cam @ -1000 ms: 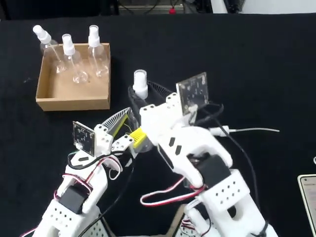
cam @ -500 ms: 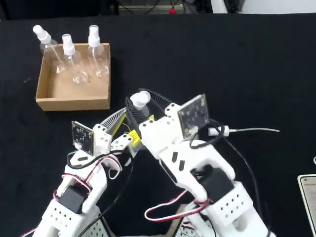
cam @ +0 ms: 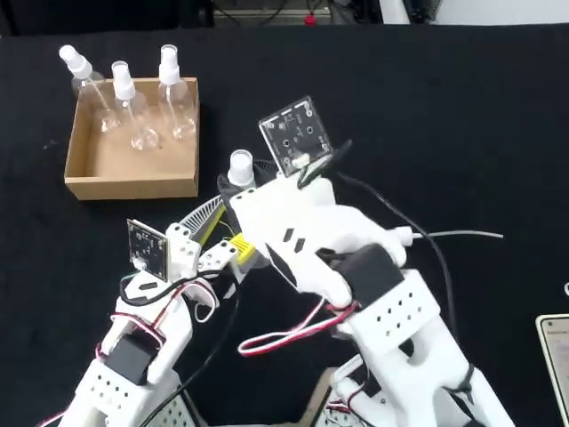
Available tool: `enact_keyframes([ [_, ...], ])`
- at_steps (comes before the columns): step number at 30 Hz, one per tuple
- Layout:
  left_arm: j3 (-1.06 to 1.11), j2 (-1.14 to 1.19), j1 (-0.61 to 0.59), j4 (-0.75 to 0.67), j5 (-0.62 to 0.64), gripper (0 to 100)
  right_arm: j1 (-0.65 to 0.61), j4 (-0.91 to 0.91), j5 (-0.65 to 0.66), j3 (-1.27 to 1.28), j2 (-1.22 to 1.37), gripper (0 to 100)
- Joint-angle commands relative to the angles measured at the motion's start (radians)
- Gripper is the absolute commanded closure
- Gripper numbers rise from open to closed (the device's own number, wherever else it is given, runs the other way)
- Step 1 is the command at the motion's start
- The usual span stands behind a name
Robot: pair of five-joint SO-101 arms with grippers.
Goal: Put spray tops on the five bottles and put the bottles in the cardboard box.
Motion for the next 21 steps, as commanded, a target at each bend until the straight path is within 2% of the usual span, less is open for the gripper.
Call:
enact_keyframes([
  [1, 0.021, -0.012, 0.002, -0.006, 0.000, 92, 0.008, 0.051, 0.021, -0.053, 0.018, 97.5],
  [9, 0.021, -0.012, 0.002, -0.006, 0.000, 92, 0.006, 0.083, 0.052, -0.067, 0.019, 79.6],
  [17, 0.021, -0.012, 0.002, -0.006, 0.000, 92, 0.005, 0.089, 0.060, -0.097, 0.001, 78.7],
  [21, 0.021, -0.012, 0.002, -0.006, 0.000, 92, 0.003, 0.089, 0.055, -0.108, -0.104, 78.7],
])
